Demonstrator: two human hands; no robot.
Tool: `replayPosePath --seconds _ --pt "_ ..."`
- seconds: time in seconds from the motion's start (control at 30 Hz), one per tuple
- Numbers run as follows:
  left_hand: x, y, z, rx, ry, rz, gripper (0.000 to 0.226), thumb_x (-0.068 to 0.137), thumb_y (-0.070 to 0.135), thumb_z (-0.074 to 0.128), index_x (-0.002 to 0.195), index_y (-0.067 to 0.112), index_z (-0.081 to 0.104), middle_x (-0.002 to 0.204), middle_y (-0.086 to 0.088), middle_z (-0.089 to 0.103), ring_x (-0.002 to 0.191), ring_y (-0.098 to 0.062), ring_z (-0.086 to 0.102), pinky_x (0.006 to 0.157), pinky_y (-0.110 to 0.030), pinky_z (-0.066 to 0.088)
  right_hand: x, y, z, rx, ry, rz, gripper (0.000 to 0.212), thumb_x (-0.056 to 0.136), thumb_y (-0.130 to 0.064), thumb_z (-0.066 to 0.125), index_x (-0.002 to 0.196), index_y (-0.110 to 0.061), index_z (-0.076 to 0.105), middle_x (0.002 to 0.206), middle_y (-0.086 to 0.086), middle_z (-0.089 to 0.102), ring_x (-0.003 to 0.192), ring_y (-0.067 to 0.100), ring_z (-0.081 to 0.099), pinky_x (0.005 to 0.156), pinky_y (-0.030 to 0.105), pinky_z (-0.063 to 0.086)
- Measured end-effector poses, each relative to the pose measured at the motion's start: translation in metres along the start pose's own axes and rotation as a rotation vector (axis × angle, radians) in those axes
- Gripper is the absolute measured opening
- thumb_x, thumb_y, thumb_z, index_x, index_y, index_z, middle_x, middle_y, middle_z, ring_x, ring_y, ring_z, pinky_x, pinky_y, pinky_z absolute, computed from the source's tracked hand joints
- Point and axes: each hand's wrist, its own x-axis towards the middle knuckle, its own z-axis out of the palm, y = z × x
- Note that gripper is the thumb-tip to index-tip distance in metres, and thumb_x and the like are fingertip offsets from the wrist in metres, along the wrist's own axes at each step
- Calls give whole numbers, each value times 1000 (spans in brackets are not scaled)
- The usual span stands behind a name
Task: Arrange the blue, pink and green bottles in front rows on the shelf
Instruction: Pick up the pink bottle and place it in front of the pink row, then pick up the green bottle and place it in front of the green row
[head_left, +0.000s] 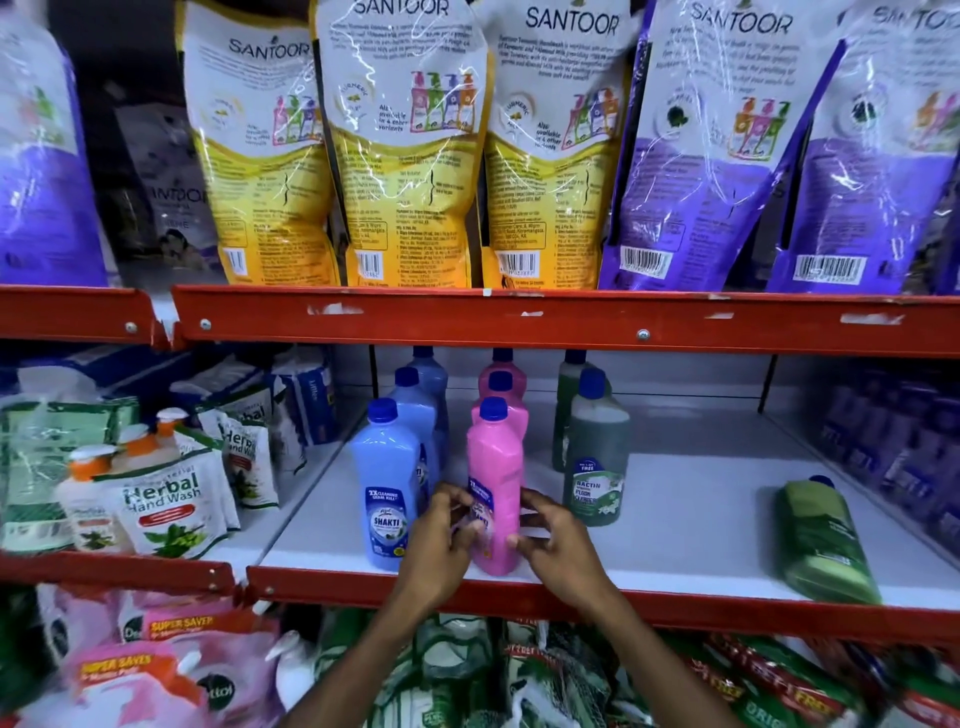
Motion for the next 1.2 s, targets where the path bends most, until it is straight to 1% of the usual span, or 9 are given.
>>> replayPosePath --seconds 0.07,0.2,0.37,0.5,0.63,0.8,0.97,1.1,1.2 --pt "3 -1 2 -28 22 -16 30 86 1 66 108 13 50 101 -2 67 99 -18 69 76 -7 53 1 -1 -4 -17 2 15 53 82 12 60 122 -22 58 110 -11 68 100 -8 63 83 12 54" --pt "0 -4 7 10 24 43 40 82 18 71 118 24 55 112 -2 71 103 -18 69 89 -39 59 -1 -1 -5 -17 26 15 57 80 16 54 118 -27 55 108 -7 68 98 -5 64 84 15 53" --pt "-8 -9 10 -10 -10 20 33 89 39 59 118 31 46 114 -2 73 104 -16 70 87 -44 60 -5 2 -1 -30 57 0 49 84 14 53 124 -15 57 110 -3 67 97 -10 63 79 9 52" --pt "-13 -12 10 -5 -1 53 26 93 27 55 115 37 45 115 0 71 103 -12 69 84 -34 61 -15 4 3 -30 78 16 50 88 11 52 126 -21 56 112 -5 65 98 -12 62 81 10 54" --pt "-16 -13 12 -1 -12 33 27 96 19 53 122 27 46 117 -3 70 100 -12 71 69 -8 55 -22 4 6 -45 88 49 49 92 8 50 132 -19 53 114 -7 62 94 -20 58 71 0 47" --pt "-34 7 7 -64 48 47 40 96 25 54 134 20 44 130 1 62 113 -14 65 78 -7 52 -32 -6 2 -50 111 3 51 93 4 49 138 -20 47 122 -10 59 100 -21 55 82 0 44" --pt "-59 34 20 235 347 425 44 95 27 50 138 22 43 143 0 46 135 -10 40 114 -31 36 -51 -3 -28 -418 290 -133 56 97 -11 45 148 -26 27 151 -14 28 143 4 20 117 21 14" --pt "-52 64 55 430 192 664 60 92 19 53 148 18 32 159 -1 32 150 -19 23 123 -44 19 -62 11 -80 -819 398 -181 59 96 -14 37 152 -17 17 162 6 4 151 24 -6 124 48 2" --pt "-42 88 93 533 62 630 64 97 26 47 154 17 19 165 -2 16 154 -23 5 123 -51 10 -69 27 -124 -951 455 -92 60 97 -23 33 152 -12 12 163 14 0 150 31 -12 121 55 2"
